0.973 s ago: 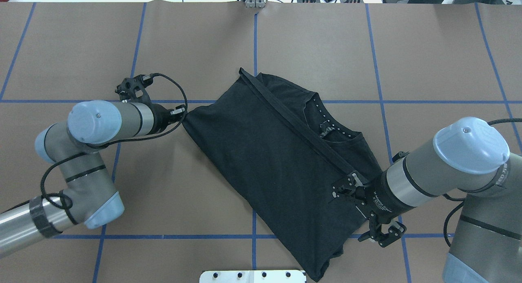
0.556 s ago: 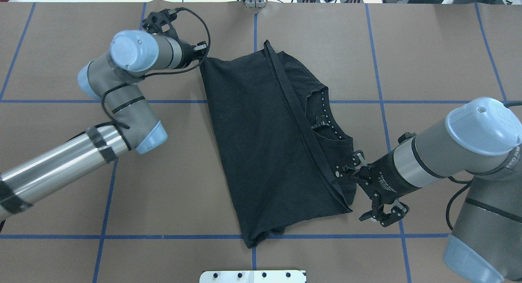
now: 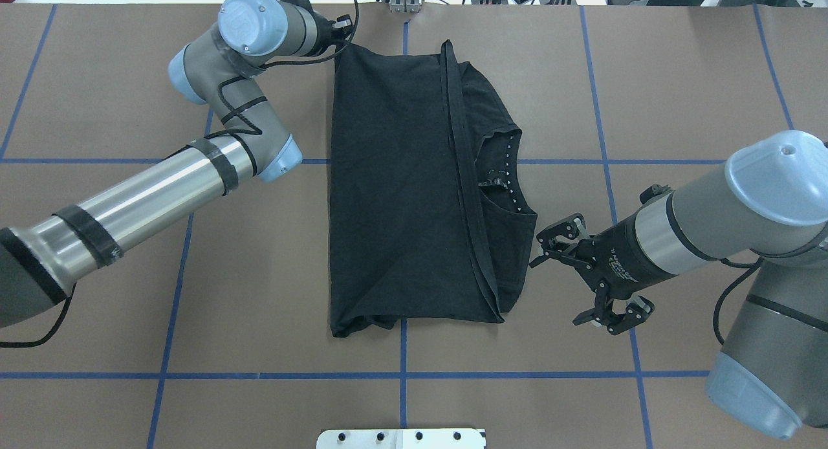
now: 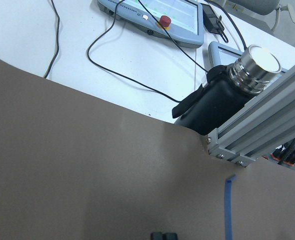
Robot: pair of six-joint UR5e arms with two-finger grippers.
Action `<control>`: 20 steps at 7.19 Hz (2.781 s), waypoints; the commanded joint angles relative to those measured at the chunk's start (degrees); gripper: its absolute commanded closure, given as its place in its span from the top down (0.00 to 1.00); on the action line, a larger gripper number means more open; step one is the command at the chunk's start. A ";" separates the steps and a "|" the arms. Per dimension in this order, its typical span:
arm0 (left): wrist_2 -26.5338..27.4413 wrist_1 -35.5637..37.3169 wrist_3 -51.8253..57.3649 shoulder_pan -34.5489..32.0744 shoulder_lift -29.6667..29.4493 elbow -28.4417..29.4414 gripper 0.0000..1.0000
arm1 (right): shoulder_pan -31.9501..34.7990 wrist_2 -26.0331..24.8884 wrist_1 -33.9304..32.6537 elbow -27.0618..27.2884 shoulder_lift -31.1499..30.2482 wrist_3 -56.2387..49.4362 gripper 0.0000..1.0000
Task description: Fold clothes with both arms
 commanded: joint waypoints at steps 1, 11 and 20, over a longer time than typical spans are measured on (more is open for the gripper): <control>0.03 -1.63 1.58 -0.05 -2.21 3.38 0.17 | -2.48 -5.09 -0.03 -0.91 0.56 -1.93 1.00; -12.62 10.58 3.95 -1.81 39.41 -56.87 0.73 | -20.50 -31.81 -14.00 -7.74 9.60 -57.37 0.76; -12.45 10.58 -0.62 -1.37 41.64 -57.35 0.73 | -19.19 -34.29 -13.92 -14.62 14.28 -69.25 0.39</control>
